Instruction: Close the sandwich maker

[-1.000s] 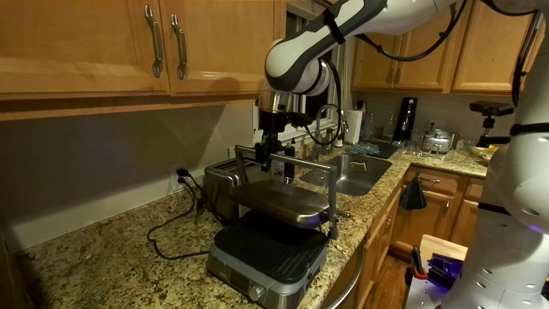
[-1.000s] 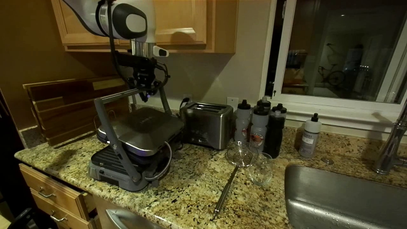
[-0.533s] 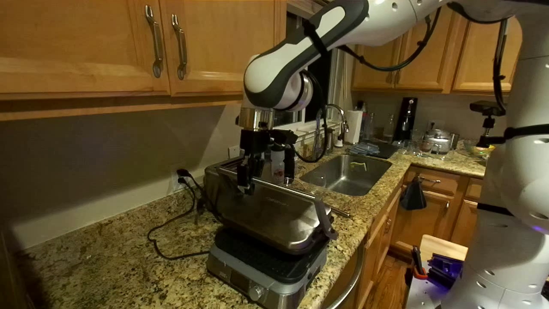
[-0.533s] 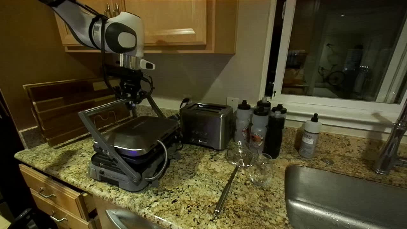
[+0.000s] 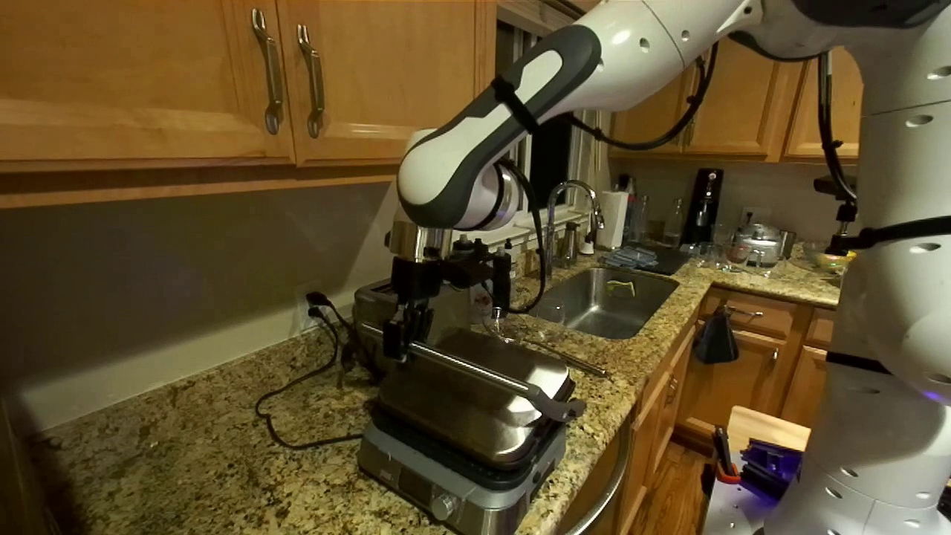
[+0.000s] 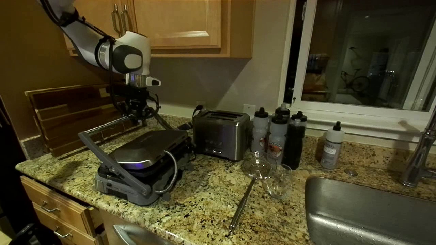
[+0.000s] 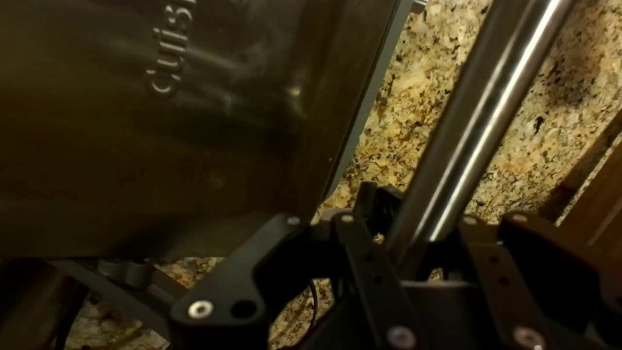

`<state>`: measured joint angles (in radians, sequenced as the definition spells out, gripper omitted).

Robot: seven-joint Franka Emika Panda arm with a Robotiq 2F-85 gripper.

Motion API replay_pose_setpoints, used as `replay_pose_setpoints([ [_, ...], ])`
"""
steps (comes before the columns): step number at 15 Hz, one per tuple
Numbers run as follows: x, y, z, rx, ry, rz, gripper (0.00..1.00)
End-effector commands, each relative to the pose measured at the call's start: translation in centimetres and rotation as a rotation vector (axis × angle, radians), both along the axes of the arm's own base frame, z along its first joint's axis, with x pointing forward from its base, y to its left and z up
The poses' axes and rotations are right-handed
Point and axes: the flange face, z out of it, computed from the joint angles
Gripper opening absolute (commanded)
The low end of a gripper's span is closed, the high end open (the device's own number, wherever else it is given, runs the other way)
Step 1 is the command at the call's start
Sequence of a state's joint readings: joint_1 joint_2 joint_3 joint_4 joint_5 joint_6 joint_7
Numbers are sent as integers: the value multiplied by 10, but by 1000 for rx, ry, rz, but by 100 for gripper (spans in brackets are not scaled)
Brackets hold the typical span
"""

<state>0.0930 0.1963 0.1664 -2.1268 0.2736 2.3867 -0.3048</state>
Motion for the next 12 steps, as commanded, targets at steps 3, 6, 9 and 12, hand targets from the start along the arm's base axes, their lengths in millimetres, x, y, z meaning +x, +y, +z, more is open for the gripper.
replay_pose_setpoints([
  [3,26,-10,-16,63,-35,-34,4],
  [6,35,-9,-20,107,-40,-41,4],
  [9,44,-15,-23,157,-46,-60,4],
  [12,51,-30,-32,203,-54,-99,4],
])
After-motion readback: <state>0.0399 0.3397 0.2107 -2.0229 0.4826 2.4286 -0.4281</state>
